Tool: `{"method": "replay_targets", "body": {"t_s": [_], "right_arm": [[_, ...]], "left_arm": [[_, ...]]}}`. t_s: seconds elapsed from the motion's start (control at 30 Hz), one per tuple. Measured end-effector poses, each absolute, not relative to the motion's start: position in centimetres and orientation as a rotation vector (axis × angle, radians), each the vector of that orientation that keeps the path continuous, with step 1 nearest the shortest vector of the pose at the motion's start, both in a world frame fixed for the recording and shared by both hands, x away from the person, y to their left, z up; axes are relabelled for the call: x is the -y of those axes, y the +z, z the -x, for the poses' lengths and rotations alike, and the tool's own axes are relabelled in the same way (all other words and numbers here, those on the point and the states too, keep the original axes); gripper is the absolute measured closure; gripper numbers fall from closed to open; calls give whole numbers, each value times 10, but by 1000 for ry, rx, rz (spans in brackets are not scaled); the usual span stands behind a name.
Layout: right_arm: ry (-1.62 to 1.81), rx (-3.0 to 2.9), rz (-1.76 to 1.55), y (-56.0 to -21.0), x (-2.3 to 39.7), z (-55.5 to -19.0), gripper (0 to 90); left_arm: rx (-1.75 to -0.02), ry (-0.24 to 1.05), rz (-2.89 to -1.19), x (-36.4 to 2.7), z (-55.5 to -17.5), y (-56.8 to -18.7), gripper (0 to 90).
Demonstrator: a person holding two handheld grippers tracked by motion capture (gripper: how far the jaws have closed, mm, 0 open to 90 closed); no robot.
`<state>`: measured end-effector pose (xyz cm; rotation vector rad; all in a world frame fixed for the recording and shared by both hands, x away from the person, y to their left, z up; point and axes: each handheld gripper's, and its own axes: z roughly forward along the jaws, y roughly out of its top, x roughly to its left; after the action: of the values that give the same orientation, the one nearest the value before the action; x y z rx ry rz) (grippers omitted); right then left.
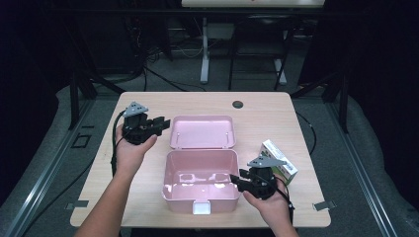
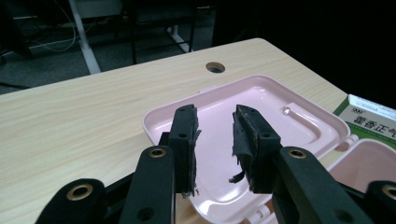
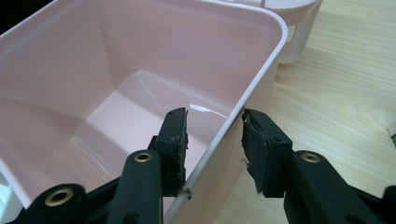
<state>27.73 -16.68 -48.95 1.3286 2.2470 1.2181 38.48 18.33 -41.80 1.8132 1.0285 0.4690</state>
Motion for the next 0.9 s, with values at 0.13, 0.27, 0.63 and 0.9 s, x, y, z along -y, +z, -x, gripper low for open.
{"method": "replay_targets", "body": {"t_s": [0.13, 0.27, 0.63, 0.9], "right_arm": [[1215, -2246, -1329, -489, 166, -277, 603], [1216, -2247, -1329, -489, 167, -277, 603], [1216, -2247, -1332, -489, 166, -277, 603], [1215, -2247, -1329, -489, 166, -277, 603]], "left_arm": [[-1030, 451, -1822, -186, -381, -425, 685], [-1023, 438, -1838, -187, -375, -431, 681], [-1011, 436, -1861, -189, -360, -442, 684], [-1023, 401, -1892, -192, -348, -461, 686]]}}
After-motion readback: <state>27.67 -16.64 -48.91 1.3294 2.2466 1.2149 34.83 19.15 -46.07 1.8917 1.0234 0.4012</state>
